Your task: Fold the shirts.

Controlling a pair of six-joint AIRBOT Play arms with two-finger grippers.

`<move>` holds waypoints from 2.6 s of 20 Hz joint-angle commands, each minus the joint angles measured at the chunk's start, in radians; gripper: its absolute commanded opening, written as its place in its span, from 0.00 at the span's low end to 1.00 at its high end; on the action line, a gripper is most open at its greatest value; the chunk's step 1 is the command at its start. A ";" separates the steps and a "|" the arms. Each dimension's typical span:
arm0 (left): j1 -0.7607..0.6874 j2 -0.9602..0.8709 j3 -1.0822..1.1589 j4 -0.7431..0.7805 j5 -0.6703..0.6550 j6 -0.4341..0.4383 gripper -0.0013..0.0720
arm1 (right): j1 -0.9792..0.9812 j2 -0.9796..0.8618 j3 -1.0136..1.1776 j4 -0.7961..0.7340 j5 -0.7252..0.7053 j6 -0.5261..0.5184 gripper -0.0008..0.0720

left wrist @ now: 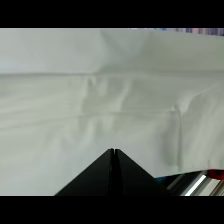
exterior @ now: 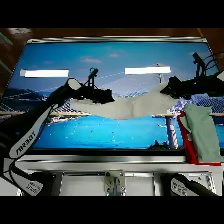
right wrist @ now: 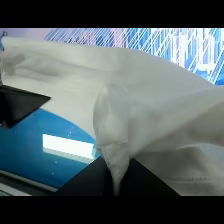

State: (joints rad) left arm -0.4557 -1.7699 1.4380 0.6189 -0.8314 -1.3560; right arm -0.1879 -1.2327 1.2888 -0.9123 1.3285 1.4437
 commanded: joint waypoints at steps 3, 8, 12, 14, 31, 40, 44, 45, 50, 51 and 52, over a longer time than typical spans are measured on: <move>-0.228 -0.121 0.020 -0.261 0.091 0.082 0.07 | 0.001 0.195 0.001 -0.063 0.114 0.116 0.10; -0.257 -0.212 0.130 -0.332 0.011 0.107 0.06 | 0.024 0.217 0.001 -0.021 0.076 0.139 0.10; -0.070 -0.101 0.129 -0.188 -0.009 0.092 0.06 | 0.170 0.169 0.001 -0.019 -0.097 0.152 0.10; 0.071 0.005 0.129 -0.045 -0.030 0.065 0.06 | 0.270 0.087 0.001 0.014 -0.198 0.153 0.10; 0.788 0.547 0.126 0.185 -0.412 0.024 0.06 | 0.287 -0.400 0.001 0.161 -0.203 0.029 0.79; 0.682 0.546 0.126 0.187 -0.409 0.024 0.06 | 0.244 -0.409 -0.276 0.148 -0.325 0.025 0.94; 0.666 0.546 0.127 0.186 -0.408 0.024 0.06 | 0.301 -0.478 -0.276 0.338 -0.454 -0.039 0.52; 0.666 0.546 0.127 0.186 -0.408 0.023 0.06 | 0.303 -0.474 -0.272 0.413 -0.466 -0.091 0.08; 0.666 0.546 0.127 0.185 -0.408 0.023 0.06 | 0.160 -0.310 -0.059 0.433 -0.267 -0.227 0.10; 0.665 0.546 0.127 0.185 -0.407 0.023 0.06 | 0.105 -0.256 0.006 0.359 -0.209 -0.138 0.10; 0.665 0.546 0.127 0.185 -0.408 0.023 0.06 | 0.048 -0.208 0.065 0.273 -0.152 -0.058 0.10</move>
State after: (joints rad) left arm 0.2108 -1.2243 1.5642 0.8043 -1.2392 -1.3319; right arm -0.0315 -1.5471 1.2201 -0.5312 1.0336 1.2812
